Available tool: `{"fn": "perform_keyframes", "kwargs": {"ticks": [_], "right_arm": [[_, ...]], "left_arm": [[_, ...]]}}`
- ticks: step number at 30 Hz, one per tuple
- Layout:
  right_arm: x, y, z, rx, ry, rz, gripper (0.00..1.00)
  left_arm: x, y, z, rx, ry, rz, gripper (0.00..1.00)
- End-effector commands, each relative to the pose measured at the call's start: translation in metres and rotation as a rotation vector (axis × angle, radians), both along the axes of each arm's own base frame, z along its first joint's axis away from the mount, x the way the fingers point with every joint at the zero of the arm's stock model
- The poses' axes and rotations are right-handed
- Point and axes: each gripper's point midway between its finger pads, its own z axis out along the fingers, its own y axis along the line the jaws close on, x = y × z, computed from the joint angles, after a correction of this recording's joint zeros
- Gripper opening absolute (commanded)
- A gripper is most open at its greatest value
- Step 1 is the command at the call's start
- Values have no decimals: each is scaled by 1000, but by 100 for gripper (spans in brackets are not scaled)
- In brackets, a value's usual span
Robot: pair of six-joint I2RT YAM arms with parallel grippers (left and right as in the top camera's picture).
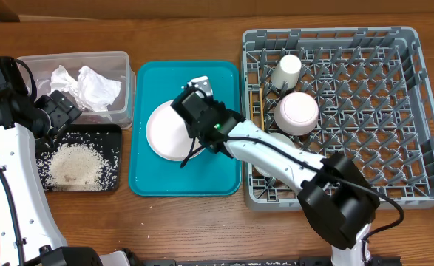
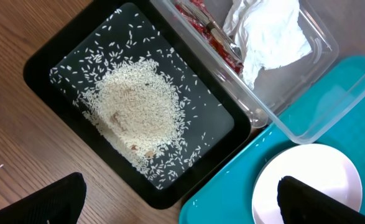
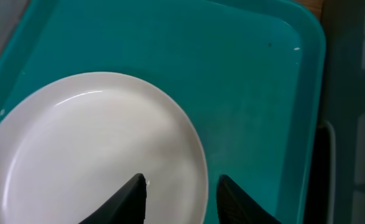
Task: Sort waste into correct bins and load items into the dishwasher
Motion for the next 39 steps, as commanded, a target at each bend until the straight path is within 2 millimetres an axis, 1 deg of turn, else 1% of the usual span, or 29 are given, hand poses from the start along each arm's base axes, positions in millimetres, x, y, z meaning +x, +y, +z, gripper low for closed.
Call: {"fn": "perform_keyframes", "kwargs": {"ticks": [1,5,7,11,18,21,27,28,31,33,39], "right_arm": [[13,-24,-26,-46,31,-58,39],[12,-23,-45,2,116,-33,40],[10,-21,-51,13,140,-24,40],[10,-21,-55,12,145,-24,41],[5,-14,-58,42,179,3,41],[2,-13,-65,42,200,10,40],[-2,-16,-86,12,236,9,40],[-2,-16,-86,12,236,9,40],[-2,-16,-86,12,235,9,35],[-2,-16,-86,12,236,9,34],[-2,-15,-86,12,235,8,34]], "left_arm": [[3,1,3,9,-8,-8,100],[3,1,3,9,-8,-9,100],[3,1,3,9,-8,-9,100],[3,1,3,9,-8,-9,100],[3,1,3,9,-7,-9,100],[3,1,4,9,-8,-8,100],[3,1,3,9,-7,-9,100],[3,1,3,9,-8,-9,100],[3,1,3,9,-8,-9,100],[3,1,3,9,-8,-9,100],[3,1,3,9,-8,-8,100]]}}
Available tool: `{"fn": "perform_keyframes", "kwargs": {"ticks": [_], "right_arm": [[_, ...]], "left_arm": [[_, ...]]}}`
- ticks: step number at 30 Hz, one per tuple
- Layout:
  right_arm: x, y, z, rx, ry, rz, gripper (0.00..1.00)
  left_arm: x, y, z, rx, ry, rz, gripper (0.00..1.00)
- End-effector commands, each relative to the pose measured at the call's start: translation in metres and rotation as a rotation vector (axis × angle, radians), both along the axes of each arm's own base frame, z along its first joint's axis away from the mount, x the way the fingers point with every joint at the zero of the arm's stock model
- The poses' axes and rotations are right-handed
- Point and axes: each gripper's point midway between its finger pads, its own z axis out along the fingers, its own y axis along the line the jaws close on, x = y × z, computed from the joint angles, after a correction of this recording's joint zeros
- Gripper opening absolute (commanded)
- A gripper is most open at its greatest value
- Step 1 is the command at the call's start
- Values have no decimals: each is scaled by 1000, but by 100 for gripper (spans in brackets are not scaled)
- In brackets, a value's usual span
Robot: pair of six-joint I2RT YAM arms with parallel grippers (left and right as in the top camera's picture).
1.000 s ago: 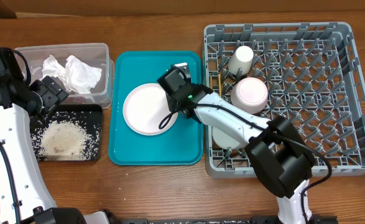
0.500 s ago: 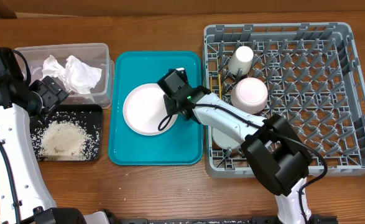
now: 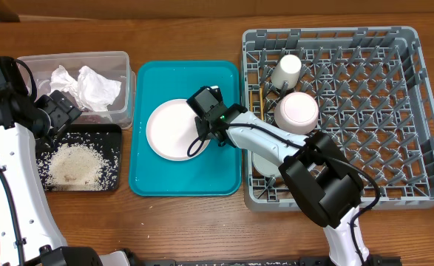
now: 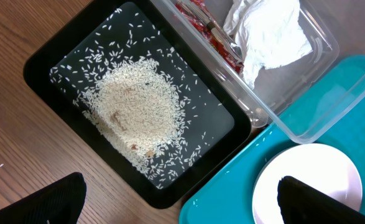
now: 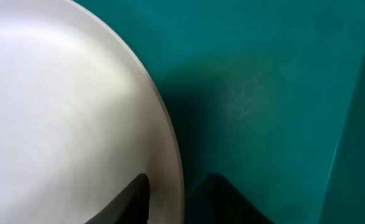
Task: Sort waste into correct bins and load items into the dishwasher
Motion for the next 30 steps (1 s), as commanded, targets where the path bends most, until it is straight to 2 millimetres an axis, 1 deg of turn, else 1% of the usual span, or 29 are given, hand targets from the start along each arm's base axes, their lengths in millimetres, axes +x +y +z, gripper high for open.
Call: {"fn": "perform_keyframes", "kwargs": {"ticks": [1,7,10,30], "right_arm": [[-2,1,-5,-1,8,5,34],[-1,3,-3,4,1,4,35],[1,5,1,8,-2,5,39],[-2,2,-1,-8,15,5,37]], "left_arm": [[3,1,4,9,-8,-8,100],[3,1,4,9,-8,-9,100],[3,1,4,9,-9,-8,100],[3,1,4,9,-8,-9,100]]}}
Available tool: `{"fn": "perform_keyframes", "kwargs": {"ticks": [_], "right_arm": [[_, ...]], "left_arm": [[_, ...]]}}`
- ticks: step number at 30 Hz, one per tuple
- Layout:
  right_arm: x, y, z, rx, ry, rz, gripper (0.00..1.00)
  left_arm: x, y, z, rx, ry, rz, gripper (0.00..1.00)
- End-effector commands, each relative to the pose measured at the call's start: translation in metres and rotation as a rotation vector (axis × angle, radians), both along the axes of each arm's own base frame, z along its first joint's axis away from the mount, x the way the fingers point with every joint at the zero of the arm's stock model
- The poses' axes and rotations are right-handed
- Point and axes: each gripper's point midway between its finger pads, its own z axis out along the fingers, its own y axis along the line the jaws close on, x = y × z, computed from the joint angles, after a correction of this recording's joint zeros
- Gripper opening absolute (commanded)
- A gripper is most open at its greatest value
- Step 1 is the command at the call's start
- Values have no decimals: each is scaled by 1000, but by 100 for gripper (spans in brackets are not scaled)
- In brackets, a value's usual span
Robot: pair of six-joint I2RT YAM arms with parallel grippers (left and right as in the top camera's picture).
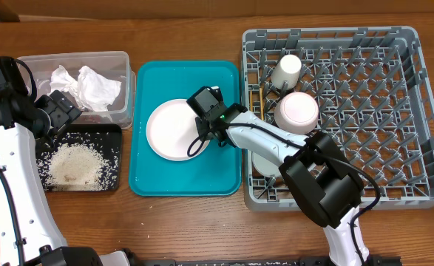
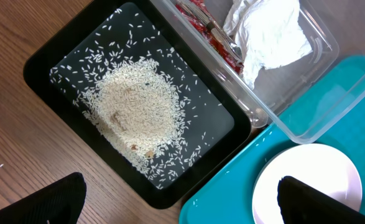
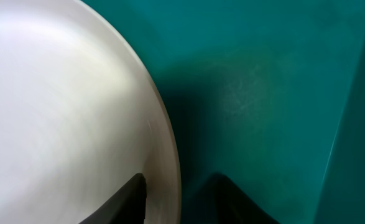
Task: Sort waste into correct bins and load items into the dishwasher
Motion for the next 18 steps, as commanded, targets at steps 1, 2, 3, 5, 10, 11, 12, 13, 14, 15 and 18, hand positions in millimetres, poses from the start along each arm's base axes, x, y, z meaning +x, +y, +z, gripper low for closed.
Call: {"fn": "perform_keyframes", "kwargs": {"ticks": [1,2,3,5,10,11,12,13,14,15,18], "right_arm": [[0,4,0,3,2,5,32],[0,4,0,3,2,5,28],[0,4,0,3,2,5,25],[-1,2,-1,-2,8,5,23],[-6,-1,-3,-18,28,5,22],[-6,0,-3,-12,32,5,22],[-9,3,-4,5,46,15,22],[-10,5,-4,15,52,19,20],[-10,7,-3,22,53,22,17],[-10,7,-3,24,53,22,14],[-9,7,-3,25,51,22,4]], "left_arm": [[3,1,4,9,-8,-9,100],[3,1,4,9,-8,-9,100],[3,1,4,9,-8,-8,100],[3,1,4,9,-8,-9,100],[3,1,4,9,-8,-9,100],[3,1,4,9,-8,-9,100],[3,1,4,9,-8,-9,100],[3,1,4,9,-8,-9,100],[3,1,4,9,-8,-9,100],[3,1,4,9,-8,-9,100],[3,1,4,9,-8,-8,100]]}}
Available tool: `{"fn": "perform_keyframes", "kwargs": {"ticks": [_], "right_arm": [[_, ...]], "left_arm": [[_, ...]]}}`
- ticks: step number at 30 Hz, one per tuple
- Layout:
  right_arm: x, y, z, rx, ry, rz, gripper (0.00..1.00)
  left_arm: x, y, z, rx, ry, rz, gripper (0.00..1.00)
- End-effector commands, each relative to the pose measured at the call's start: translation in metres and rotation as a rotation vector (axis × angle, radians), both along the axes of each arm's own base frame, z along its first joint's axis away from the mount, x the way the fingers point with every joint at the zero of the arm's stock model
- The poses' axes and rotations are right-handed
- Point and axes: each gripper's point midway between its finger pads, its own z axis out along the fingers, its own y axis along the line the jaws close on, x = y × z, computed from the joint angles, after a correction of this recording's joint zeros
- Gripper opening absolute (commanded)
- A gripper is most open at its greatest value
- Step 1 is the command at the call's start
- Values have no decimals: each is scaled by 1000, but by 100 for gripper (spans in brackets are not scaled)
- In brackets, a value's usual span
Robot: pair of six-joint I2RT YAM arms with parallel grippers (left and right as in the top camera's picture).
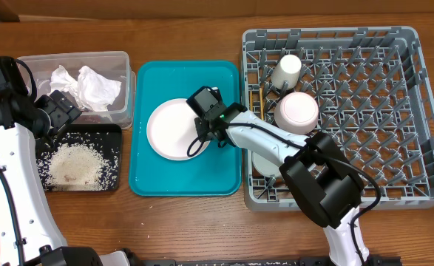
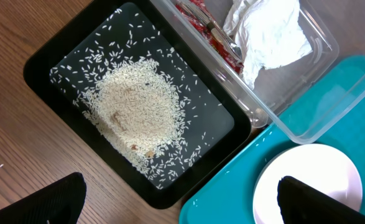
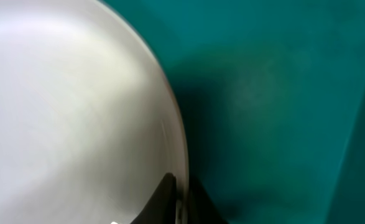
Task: Sort waste into correct bins and load items into the dishwasher
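A white plate lies on the teal tray. My right gripper is low at the plate's right rim, and the right wrist view shows the fingers shut on that rim of the plate, one above and one under it. My left gripper hangs open, fingers wide apart, over the corner of the black tray of rice and holds nothing. The grey dish rack stands on the right.
A clear bin with crumpled white paper and a red wrapper sits at the back left, touching the black rice tray. In the rack's left part stand a white cup and an upturned white bowl.
My right gripper's fingers, which stood apart astride the plate's right rim, are now shut on that rim. The plate and the left arm have not moved.
My right gripper was open above the plate's right edge. By the second moment it was down at the rim with a finger on each side, and it stayed so. Now it has shut on the rim. The left gripper stayed open over the rice tray throughout.
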Motion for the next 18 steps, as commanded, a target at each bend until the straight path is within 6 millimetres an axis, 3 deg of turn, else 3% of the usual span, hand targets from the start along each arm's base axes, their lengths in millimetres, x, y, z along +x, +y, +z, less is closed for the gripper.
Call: {"fn": "perform_keyframes", "kwargs": {"ticks": [1,5,12,18], "right_arm": [[-4,3,-4,2,18,17,4],[-2,5,5,10,10,18,4],[12,12,80,92,-114,13,4],[19,-25,140,4,-272,-78,4]], "left_arm": [[3,1,4,9,-8,-9,100],[3,1,4,9,-8,-9,100],[3,1,4,9,-8,-9,100],[3,1,4,9,-8,-9,100]]}}
